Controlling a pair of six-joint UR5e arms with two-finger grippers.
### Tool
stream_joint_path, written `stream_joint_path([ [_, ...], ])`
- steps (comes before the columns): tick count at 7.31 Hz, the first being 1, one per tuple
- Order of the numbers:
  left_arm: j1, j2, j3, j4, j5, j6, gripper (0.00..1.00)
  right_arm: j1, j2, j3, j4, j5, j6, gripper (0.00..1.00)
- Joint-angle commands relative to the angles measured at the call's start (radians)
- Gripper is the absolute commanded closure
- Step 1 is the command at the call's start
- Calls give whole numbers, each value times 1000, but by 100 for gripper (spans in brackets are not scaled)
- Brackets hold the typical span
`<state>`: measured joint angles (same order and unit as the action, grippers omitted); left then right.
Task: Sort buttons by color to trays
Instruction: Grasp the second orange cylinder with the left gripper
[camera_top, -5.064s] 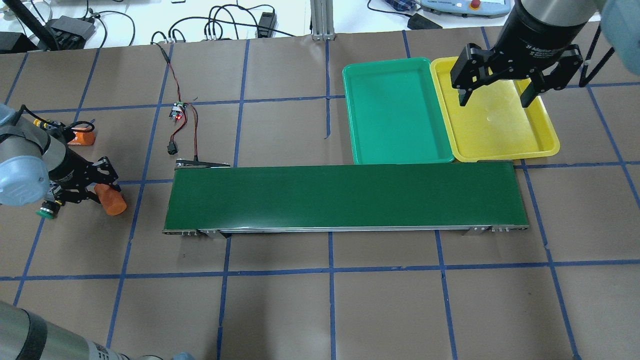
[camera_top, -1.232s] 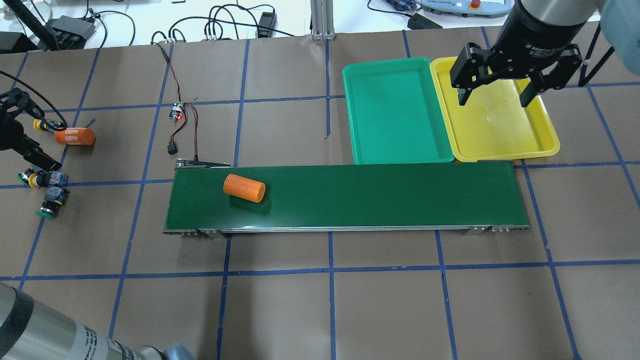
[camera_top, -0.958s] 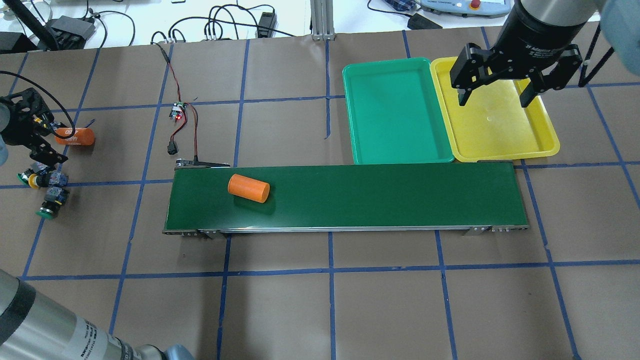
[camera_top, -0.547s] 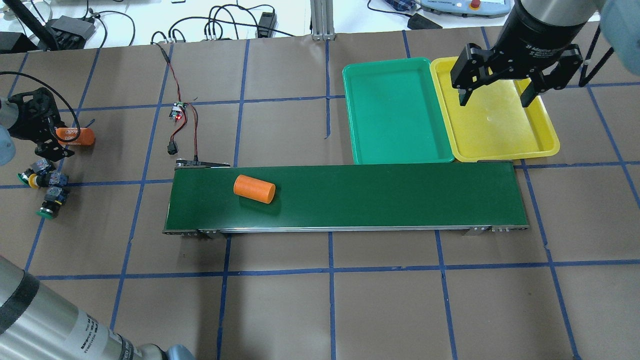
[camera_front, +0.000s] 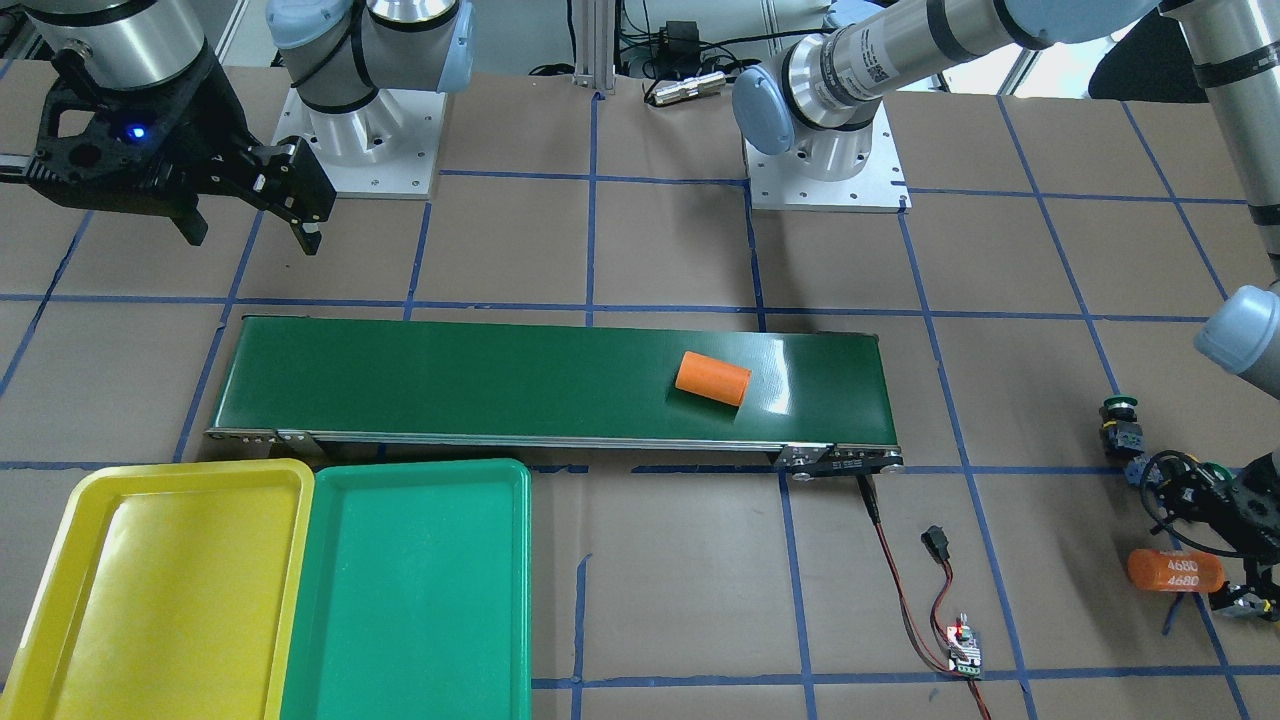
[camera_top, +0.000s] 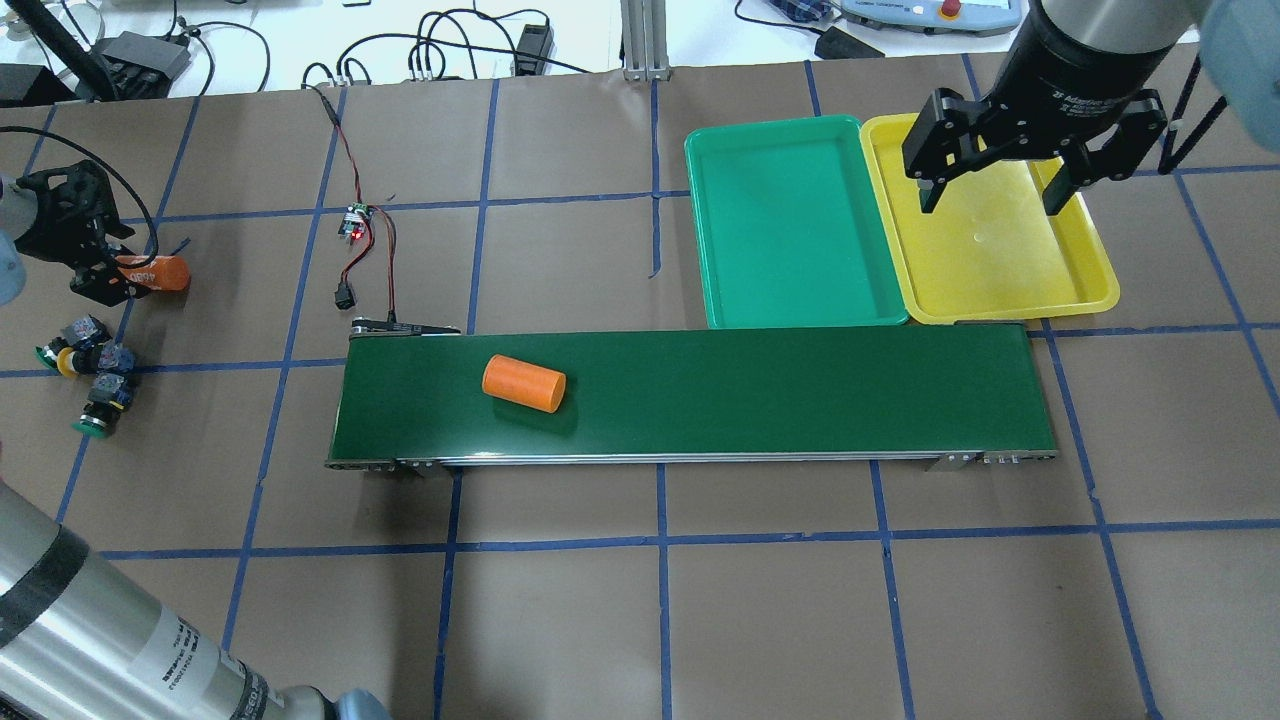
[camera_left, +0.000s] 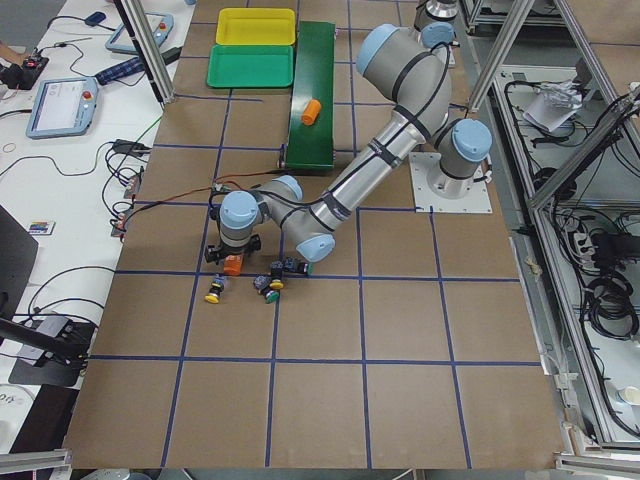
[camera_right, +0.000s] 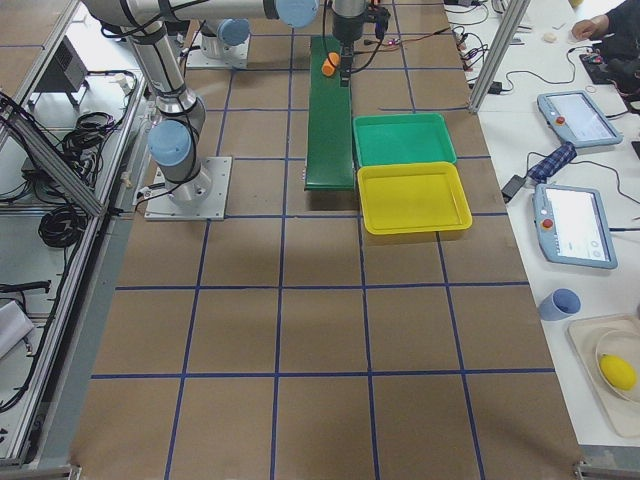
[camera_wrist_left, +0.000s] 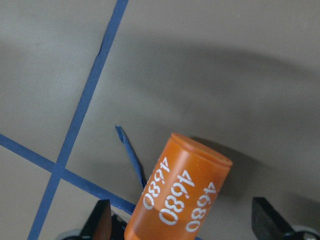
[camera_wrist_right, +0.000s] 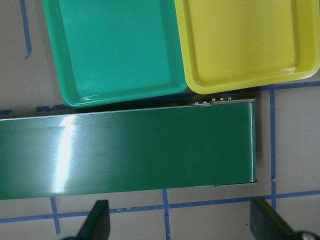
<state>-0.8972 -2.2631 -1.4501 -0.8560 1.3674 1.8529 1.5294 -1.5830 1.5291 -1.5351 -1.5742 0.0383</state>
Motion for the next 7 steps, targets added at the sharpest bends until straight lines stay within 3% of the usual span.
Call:
stream_joint_path([
  [1, -2, -24, 16, -8, -22, -6, 20, 0, 0, 0, 1, -1, 0, 0],
  [2, -3, -27, 10, -26, -36, -15, 64, 0, 0, 0, 1, -1, 0, 0],
  [3, 1, -33, 8, -43, -40, -17, 85, 0, 0, 0, 1, -1, 0, 0],
  [4, -3, -26, 10, -55, -42, -17, 87, 0, 0, 0, 1, -1, 0, 0],
  [5, -11, 14, 11, -145, -44, -70, 87, 0, 0, 0, 1, -1, 0, 0],
  [7, -90, 155, -33, -273, -36, -177, 87, 0, 0, 0, -2, -1, 0, 0],
])
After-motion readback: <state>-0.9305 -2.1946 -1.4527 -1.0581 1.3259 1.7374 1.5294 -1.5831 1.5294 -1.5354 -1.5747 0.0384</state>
